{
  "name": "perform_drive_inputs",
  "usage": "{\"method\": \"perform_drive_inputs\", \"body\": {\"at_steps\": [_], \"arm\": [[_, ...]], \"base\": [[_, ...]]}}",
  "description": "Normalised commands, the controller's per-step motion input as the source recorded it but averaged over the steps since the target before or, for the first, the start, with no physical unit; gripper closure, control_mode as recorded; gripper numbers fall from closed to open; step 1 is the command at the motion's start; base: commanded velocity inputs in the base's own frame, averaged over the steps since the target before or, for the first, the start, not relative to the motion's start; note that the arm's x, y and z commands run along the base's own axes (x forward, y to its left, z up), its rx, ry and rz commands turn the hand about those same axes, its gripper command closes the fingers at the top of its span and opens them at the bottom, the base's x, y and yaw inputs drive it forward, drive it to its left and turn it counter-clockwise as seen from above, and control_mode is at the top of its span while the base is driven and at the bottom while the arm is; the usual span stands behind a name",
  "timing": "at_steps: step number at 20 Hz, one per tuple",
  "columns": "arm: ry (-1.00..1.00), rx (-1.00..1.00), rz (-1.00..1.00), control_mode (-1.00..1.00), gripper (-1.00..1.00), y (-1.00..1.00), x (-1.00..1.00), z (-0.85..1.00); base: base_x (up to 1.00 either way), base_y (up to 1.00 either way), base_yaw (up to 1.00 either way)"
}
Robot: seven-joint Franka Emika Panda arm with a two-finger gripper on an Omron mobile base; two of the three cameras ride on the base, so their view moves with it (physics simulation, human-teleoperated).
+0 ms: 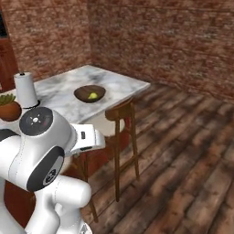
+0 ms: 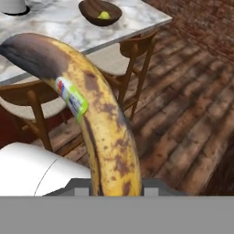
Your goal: Retrieve the pear and banana from the fridge and place them into the bowl on the dining table.
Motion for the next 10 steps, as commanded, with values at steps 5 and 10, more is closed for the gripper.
{"method": "perform_drive_inputs", "body": {"at_steps": [5,10], "arm": [[0.00,0.00,0.00,1.00,1.00,0.00,0.00,0.00],[0.00,0.00,0.00,1.00,1.00,0.00,0.00,0.00]], "base": [[1.00,-0.39,0.41],[1.00,-0.50,0.39]]}}
